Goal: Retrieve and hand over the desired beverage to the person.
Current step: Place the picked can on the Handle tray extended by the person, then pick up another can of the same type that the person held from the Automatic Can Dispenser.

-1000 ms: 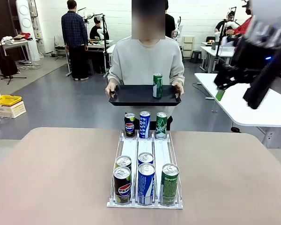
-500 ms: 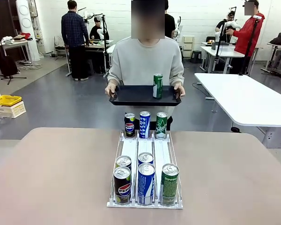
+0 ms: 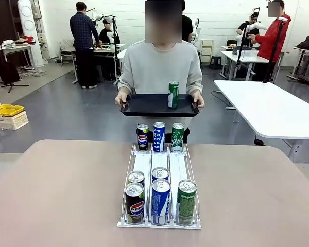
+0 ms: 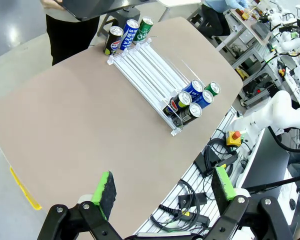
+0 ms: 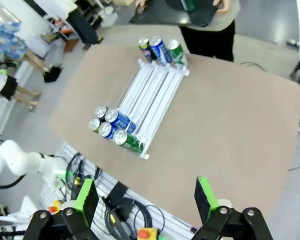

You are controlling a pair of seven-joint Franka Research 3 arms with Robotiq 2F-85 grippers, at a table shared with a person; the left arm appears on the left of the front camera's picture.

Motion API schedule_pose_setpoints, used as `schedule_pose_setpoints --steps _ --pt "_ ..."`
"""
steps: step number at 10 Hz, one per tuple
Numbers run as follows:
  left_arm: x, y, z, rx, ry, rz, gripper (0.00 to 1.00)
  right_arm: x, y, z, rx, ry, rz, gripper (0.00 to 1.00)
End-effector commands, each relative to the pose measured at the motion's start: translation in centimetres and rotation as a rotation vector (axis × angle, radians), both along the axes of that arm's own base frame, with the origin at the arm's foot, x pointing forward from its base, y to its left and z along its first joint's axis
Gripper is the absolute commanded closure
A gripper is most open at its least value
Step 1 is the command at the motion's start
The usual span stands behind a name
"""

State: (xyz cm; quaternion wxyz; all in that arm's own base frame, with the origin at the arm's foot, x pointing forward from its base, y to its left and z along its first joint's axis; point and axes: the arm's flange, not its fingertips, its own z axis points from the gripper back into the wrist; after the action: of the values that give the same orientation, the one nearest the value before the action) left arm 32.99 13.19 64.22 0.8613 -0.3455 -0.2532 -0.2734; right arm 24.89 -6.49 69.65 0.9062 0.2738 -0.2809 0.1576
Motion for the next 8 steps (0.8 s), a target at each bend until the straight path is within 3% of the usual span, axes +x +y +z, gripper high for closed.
schedule_pose_setpoints --steps 1,2,8 --pt "0.0 0.1 0.1 -0.016 -0.018 -0.017 0.0 1.4 1.6 -0.2 -0.037 -0.046 -0.107 0.0" --pt "0.0 0.1 0.1 -0.016 -0.018 -0.017 0.0 0.0 0.0 0.0 0.0 0.0 0.0 0.0" --pt "0.0 0.1 0.1 -0.016 -0.018 -0.017 0.0 0.0 0.0 0.0 0.0 0.0 0.0 0.0"
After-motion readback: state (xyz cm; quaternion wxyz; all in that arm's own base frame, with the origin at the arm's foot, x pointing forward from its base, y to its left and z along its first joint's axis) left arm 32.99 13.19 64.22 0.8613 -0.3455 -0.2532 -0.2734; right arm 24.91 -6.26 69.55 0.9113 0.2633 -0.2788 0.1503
